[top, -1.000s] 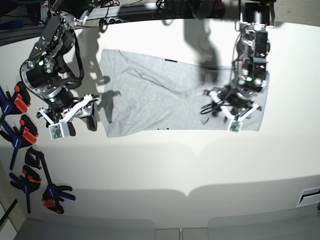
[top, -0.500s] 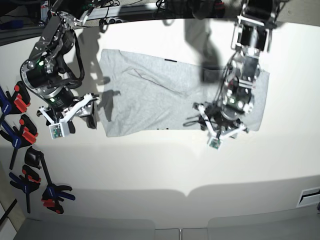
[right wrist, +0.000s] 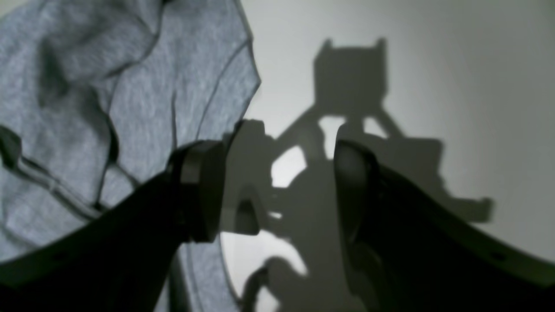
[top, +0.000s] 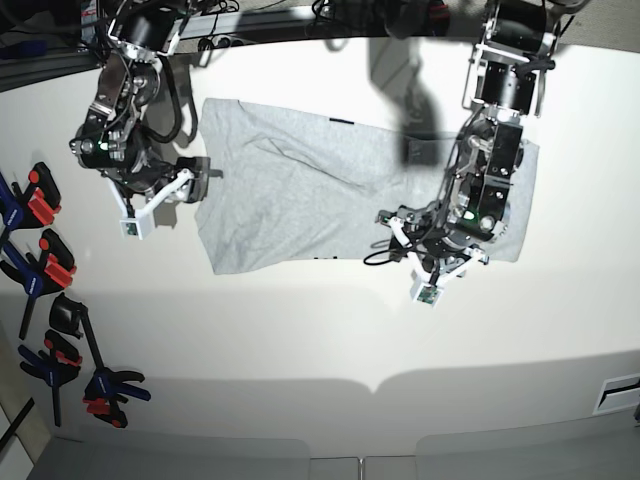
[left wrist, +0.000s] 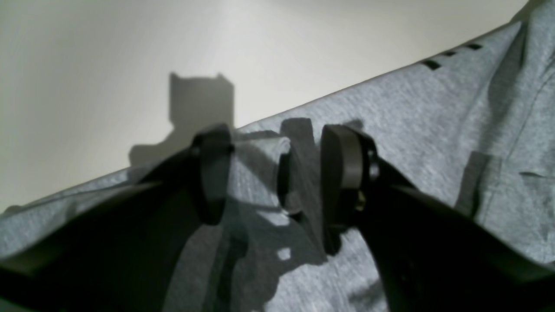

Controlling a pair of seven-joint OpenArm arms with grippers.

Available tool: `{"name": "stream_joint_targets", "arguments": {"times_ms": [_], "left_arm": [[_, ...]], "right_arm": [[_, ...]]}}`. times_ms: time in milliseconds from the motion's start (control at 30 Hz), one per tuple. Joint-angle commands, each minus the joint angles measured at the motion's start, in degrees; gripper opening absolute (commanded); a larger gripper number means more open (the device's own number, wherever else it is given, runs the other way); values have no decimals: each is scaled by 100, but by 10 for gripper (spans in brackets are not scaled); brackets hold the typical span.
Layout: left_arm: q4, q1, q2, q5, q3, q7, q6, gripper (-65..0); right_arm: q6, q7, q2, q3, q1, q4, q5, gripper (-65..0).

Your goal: Fold the T-shirt properly

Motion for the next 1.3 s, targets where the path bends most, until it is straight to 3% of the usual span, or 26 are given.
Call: {"name": "stream_joint_targets", "arguments": {"times_ms": [0,200,533,833,1000,1100,1267], "left_arm": [[105,-140,-2,-48,-11,-111,20,-345],[105,-140,0,-48,-11,-111,20,-345],[105,-142,-2,-46,-11,-7,20,-345],[105,-142,0,-50,-11,68,22,-345],[164,-142,0,-273,-11,337,22,-345],[424,-140,2,-612,-11,354,17,-345],[1123,-105,0,-693,-11,1034,11,-345]], "right_arm": [[24,35,50,20,105,72,173,-279],[20,-223,48,20,90,-151,925,-279],[20,-144,0,20,74,-1351,1768,-279],[446,-219,-953,15,94,-1526,1775,-279],[476,-109,-1058,15,96,-1526,1768,-284],[476,-68,-1047,13,116,-1526,1768,-354],[474,13,-1043,15,245,-1526,1545,-593]]}}
